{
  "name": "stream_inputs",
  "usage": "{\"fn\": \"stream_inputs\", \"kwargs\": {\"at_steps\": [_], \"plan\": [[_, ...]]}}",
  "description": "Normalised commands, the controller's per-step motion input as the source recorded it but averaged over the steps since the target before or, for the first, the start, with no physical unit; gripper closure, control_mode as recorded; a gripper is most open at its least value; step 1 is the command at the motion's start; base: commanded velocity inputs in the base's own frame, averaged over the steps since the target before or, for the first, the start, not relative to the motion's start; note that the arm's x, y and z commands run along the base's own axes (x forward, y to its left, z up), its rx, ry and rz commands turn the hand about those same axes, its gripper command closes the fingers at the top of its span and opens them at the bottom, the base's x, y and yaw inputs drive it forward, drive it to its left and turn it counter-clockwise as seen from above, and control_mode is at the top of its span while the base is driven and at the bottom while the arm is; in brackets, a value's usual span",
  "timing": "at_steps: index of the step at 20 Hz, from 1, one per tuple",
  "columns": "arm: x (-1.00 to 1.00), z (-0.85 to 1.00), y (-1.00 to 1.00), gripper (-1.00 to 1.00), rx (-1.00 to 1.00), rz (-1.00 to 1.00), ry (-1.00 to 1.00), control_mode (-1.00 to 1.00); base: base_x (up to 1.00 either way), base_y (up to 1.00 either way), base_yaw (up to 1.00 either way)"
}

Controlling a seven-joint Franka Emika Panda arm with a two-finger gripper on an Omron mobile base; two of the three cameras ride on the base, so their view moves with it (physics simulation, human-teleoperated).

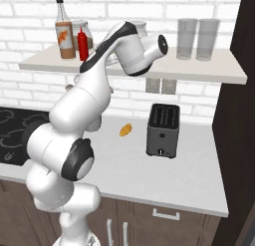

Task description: Put the shaker and condiment bottle from the counter next to their counterparts in the cabinet.

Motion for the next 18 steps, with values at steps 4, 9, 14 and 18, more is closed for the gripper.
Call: {"fn": "stream_inputs", "kwargs": {"at_steps": [4, 9, 14, 18], "plan": [[0.0, -0.01, 0.0, -1.0, 0.0, 0.0, 0.0, -1.0, 0.0, 0.0, 0.0], [0.0, 0.0, 0.0, -1.0, 0.0, 0.0, 0.0, -1.0, 0.0, 0.0, 0.0], [0.0, 0.0, 0.0, -1.0, 0.0, 0.0, 0.0, -1.0, 0.0, 0.0, 0.0], [0.0, 0.0, 0.0, -1.0, 0.0, 0.0, 0.0, -1.0, 0.0, 0.0, 0.0]]}}
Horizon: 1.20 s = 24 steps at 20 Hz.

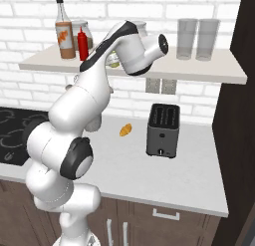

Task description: Put the shaker and condiment bottle from the counter next to their counterparts in the cabinet.

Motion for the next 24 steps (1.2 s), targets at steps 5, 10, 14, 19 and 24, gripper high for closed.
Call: {"fn": "stream_inputs", "kwargs": {"at_steps": [5, 10, 14, 19, 24], "plan": [[-0.01, 0.0, 0.0, -1.0, 0.0, 0.0, 0.0, -1.0, 0.0, 0.0, 0.0], [-0.42, 0.0, -0.12, -1.0, 0.0, -0.01, 0.0, -1.0, 0.0, 0.0, 0.0], [-0.73, 0.0, -0.19, -1.0, 0.0, -0.03, 0.0, -1.0, 0.0, 0.0, 0.0], [-0.98, 0.02, -0.28, -1.0, 0.0, -0.06, 0.0, -1.0, 0.0, 0.0, 0.0], [-1.0, 0.08, -0.25, -1.0, 0.0, -0.04, -0.06, -1.0, 0.0, 0.0, 0.0]]}}
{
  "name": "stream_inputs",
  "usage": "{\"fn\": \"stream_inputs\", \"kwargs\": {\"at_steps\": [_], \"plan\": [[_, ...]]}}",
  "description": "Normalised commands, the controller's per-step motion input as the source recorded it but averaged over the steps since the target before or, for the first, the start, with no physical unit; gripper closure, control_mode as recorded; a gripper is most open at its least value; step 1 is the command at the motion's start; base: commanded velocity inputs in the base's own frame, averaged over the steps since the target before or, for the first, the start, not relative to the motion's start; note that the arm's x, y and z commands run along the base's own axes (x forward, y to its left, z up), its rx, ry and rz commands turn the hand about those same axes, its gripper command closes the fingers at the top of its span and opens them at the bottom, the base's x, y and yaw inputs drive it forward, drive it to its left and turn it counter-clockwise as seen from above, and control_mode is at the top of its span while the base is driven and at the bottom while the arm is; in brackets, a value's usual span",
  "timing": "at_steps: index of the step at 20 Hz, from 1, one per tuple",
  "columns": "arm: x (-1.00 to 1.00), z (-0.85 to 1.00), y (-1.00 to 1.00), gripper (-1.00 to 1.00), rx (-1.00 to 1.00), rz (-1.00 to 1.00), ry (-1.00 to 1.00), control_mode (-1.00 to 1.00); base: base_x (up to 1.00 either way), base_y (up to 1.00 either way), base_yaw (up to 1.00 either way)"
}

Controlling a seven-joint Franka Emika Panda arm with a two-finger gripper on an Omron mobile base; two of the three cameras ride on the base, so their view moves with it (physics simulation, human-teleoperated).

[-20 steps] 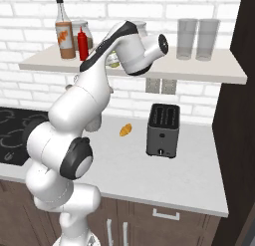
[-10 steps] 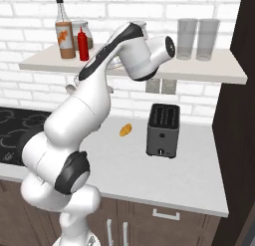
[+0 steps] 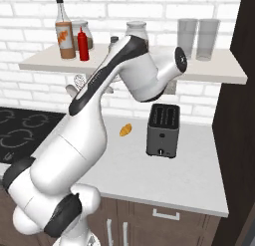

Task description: Put the shaker and condiment bottle from the counter next to their counterparts in the cabinet.

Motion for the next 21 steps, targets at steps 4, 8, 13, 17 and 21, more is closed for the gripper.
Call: {"fn": "stream_inputs", "kwargs": {"at_steps": [4, 8, 13, 17, 21], "plan": [[-1.0, 0.14, -0.23, -1.0, 0.0, -0.02, -0.12, -1.0, 0.0, 0.0, 0.0], [-1.0, 0.13, -0.24, -1.0, 0.0, -0.01, -0.16, -1.0, 0.0, 0.0, 0.0], [-1.0, 0.08, -0.21, -1.0, 0.0, 0.0, -0.17, -1.0, 0.0, 0.0, 0.0], [-1.0, 0.01, -0.13, -1.0, 0.0, 0.0, -0.14, -1.0, 0.0, 0.0, 0.0], [-0.68, 0.0, -0.01, -1.0, 0.0, 0.0, -0.04, -1.0, 0.0, 0.0, 0.0]]}}
